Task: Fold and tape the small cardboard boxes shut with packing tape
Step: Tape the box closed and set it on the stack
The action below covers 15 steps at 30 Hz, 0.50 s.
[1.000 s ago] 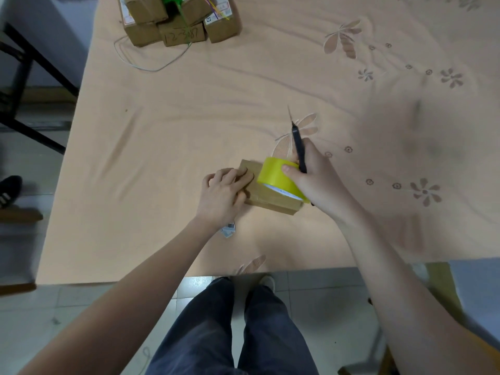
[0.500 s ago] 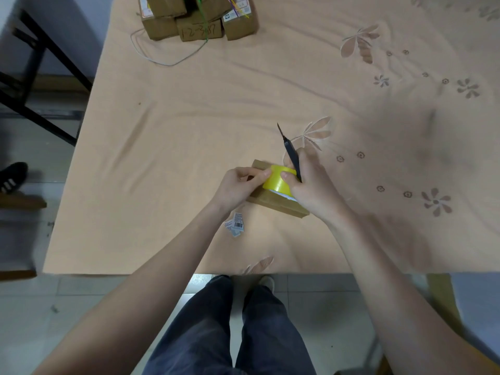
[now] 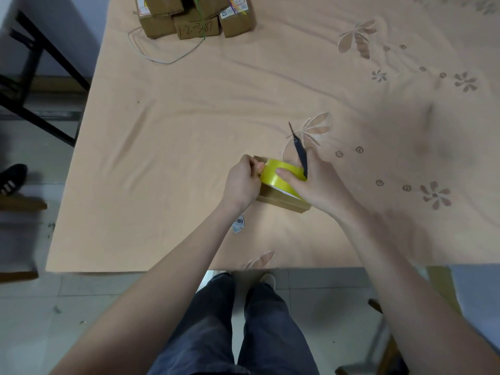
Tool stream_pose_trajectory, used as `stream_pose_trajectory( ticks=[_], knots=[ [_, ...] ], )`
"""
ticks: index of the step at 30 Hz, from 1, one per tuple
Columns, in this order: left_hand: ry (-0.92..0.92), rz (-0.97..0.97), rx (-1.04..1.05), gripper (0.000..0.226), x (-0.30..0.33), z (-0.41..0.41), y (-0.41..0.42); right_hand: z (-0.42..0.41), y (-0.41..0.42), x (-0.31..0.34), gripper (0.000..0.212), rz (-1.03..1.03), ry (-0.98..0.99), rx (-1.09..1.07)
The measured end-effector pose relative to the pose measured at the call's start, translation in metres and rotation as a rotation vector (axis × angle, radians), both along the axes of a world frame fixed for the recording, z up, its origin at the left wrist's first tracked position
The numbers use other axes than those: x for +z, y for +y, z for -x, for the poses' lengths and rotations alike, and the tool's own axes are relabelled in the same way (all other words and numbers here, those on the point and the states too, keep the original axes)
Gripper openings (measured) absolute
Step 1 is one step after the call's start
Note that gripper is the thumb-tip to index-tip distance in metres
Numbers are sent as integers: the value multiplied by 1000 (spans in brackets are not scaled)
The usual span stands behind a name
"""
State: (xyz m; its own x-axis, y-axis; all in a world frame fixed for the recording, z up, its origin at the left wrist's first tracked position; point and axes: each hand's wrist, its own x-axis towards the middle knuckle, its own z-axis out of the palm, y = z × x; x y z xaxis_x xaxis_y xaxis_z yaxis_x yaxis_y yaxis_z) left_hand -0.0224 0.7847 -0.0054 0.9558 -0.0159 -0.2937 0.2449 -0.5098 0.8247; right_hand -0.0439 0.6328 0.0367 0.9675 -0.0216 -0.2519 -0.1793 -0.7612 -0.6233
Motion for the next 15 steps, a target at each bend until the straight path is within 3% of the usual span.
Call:
stream_pose_trajectory(
  ticks=[3,11,15],
  knots=[
    [26,-31,10,17,-1,-6,0,1,-3,-2,48,-82,18,13],
    [98,-114,10,25,-4,-10,3,-14,19,5,40,-21,-103,24],
    [28,-80,59,8,-1,-3,7,-15,22,14,42,21,-156,49]
  ],
)
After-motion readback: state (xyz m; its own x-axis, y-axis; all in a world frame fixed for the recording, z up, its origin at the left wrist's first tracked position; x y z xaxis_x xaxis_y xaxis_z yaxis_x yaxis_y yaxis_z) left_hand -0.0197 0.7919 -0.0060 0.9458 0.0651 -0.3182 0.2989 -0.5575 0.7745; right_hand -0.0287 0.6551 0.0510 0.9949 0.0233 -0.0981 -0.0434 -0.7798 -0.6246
